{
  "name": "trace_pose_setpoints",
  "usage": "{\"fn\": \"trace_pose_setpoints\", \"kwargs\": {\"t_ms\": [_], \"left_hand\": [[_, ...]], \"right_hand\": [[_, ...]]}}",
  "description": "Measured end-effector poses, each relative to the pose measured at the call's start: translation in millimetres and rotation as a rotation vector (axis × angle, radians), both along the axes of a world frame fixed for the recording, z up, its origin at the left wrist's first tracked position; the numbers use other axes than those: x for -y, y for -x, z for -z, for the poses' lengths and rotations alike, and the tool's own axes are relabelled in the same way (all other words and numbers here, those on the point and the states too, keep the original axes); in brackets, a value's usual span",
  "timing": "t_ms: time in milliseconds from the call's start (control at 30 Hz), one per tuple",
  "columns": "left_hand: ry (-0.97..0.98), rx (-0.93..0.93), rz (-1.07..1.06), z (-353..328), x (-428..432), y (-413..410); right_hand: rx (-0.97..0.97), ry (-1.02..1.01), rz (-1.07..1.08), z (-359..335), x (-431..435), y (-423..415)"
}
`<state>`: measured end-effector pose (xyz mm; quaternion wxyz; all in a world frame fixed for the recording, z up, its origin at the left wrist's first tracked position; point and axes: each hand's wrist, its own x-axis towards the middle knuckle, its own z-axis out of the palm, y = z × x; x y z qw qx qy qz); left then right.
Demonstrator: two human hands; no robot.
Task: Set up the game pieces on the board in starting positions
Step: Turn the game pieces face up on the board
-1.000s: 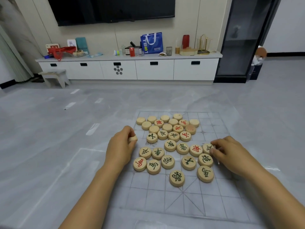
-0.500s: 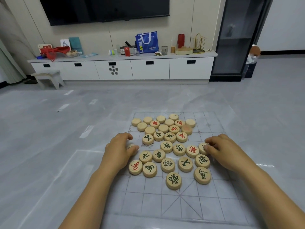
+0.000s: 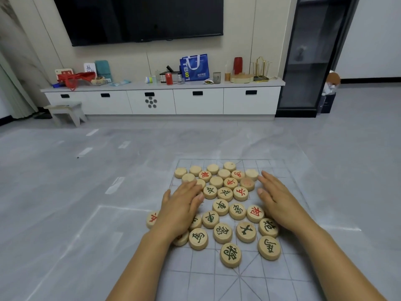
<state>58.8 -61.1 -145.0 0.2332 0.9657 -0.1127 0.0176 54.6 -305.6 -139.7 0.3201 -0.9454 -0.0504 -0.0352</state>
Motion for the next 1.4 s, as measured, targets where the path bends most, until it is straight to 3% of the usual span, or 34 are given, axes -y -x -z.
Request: {"fn": "trace_pose_setpoints", "kwargs": {"t_ms": [200,333,500,667,767,867,1000,1167,1300,1400], "left_hand": [[-0.153,-0.069,0.027,-0.7,11.0,-6.4],[-0.142,-0.071,-0.013,-5.3,10.3,-3.0],[-0.22,-0.015,-0.143,-15.2,1.1,4.6],[-0.168,-0.069,-0.266,-18.9,-34.3,11.5],[-0.099,-0.061,-0.232,-16.4,-53.5,18.0],[-0.042,-0.002,-0.154,-15.3,-63.5,25.6],[-0.093,0.108,-0.225,-17.7,-70.3,33.0],[-0.125,0.162,-0.182,-8.9,-81.1,35.8],[-0.053,0.029,-0.165,-4.3,-93.2,41.0],[0.017,-0.061,-0.127,-8.3,-101.5,50.0]], "right_hand": [[-0.08,0.209,-0.028,-11.8,-2.1,-28.9],[-0.179,0.286,-0.068,-10.4,-6.3,-37.6],[-0.122,0.384,0.053,-5.5,7.8,-5.3],[-0.135,0.322,0.205,-7.8,29.1,33.0],[-0.112,0.305,0.249,-12.2,31.1,47.6],[-0.035,0.327,0.324,-10.2,30.7,66.2],[0.104,0.326,0.376,-13.5,38.0,80.8],[-0.093,0.179,0.366,-10.0,49.9,73.3],[-0.151,0.057,0.338,-19.3,51.5,79.9],[-0.188,0.077,0.146,-24.1,41.9,94.8]]}}
